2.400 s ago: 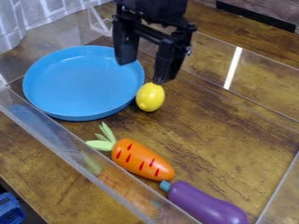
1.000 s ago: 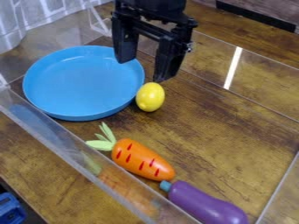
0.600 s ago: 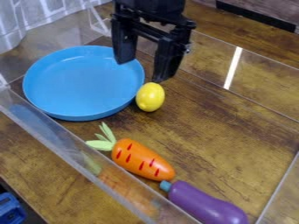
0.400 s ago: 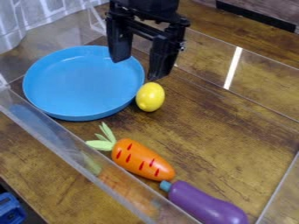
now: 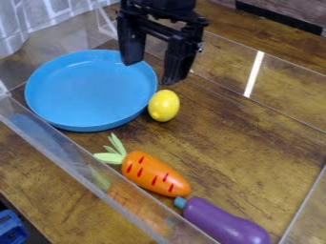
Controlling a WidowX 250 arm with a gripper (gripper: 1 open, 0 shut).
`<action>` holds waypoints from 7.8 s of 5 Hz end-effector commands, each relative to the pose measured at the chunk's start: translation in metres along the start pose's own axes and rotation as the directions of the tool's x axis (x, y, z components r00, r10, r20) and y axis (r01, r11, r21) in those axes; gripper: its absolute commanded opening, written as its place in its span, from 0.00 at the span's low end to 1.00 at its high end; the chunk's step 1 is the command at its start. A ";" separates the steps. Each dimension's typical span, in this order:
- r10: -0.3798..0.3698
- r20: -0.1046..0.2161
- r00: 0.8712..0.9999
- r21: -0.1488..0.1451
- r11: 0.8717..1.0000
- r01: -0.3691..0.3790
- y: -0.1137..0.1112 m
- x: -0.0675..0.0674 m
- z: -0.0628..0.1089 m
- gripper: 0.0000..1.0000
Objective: Move the carrot to the right side
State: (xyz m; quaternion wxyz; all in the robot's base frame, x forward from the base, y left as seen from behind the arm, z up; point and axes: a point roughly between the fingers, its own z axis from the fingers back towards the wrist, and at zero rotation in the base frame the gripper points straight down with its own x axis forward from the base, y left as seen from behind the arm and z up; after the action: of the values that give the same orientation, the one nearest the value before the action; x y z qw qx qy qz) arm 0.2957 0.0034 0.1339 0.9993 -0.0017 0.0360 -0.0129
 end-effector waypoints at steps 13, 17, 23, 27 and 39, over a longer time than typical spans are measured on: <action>-0.015 0.010 1.000 -0.008 1.000 0.015 0.003 0.001 0.015 1.00; -0.020 -0.016 1.000 -0.003 1.000 0.020 -0.002 0.002 0.014 1.00; -0.055 -0.061 0.997 -0.003 0.998 0.055 -0.011 -0.004 0.003 1.00; -0.319 -0.073 0.945 0.029 0.946 0.322 -0.020 -0.014 -0.033 1.00; -0.574 -0.015 0.819 0.040 0.818 0.574 -0.030 -0.022 -0.104 0.00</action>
State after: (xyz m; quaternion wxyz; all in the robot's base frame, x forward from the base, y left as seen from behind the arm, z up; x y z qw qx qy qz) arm 0.2616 -0.0270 0.0201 0.9485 0.0063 0.0541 -0.3119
